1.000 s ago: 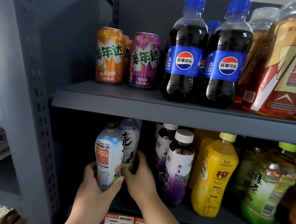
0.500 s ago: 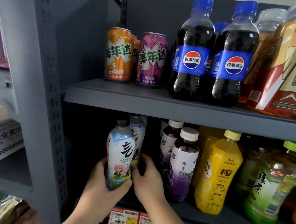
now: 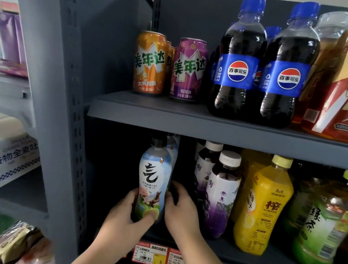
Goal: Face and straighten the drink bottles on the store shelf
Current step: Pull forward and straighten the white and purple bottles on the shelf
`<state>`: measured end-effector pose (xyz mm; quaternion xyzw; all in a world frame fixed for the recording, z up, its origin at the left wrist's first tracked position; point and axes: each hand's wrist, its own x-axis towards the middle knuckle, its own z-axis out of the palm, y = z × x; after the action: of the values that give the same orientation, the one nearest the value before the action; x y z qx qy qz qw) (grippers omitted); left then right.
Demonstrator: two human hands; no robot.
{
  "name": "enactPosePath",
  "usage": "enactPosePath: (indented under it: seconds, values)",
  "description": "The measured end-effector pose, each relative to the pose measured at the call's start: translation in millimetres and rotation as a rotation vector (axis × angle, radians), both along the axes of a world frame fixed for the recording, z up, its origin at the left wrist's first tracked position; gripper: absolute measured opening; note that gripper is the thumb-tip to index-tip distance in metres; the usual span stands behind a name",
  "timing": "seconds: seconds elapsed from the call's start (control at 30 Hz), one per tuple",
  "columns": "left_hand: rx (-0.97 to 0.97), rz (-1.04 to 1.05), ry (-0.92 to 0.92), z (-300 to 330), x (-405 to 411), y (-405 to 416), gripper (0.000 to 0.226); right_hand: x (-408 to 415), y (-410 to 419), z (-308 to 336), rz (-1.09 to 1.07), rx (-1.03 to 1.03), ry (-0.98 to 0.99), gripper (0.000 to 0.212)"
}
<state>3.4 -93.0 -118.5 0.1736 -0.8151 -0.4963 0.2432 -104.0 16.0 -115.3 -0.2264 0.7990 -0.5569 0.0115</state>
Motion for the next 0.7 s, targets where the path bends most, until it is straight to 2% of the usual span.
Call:
enactPosePath:
  seconds: [0.37,0.53,0.7]
  values:
    - [-0.004,-0.027,0.019,-2.7,-0.5,-2.5,0.047,1.5,0.5,-0.2,-0.006,-0.003,0.003,0.036]
    - [-0.011,-0.014,0.028,-6.0,-1.3,-2.9,0.058,6.8,6.9,1.7,-0.003,0.026,0.04,0.037]
    - [-0.013,0.01,0.111,-7.4,0.3,-0.3,0.088,25.7,24.2,4.6,-0.022,-0.033,0.15,0.036]
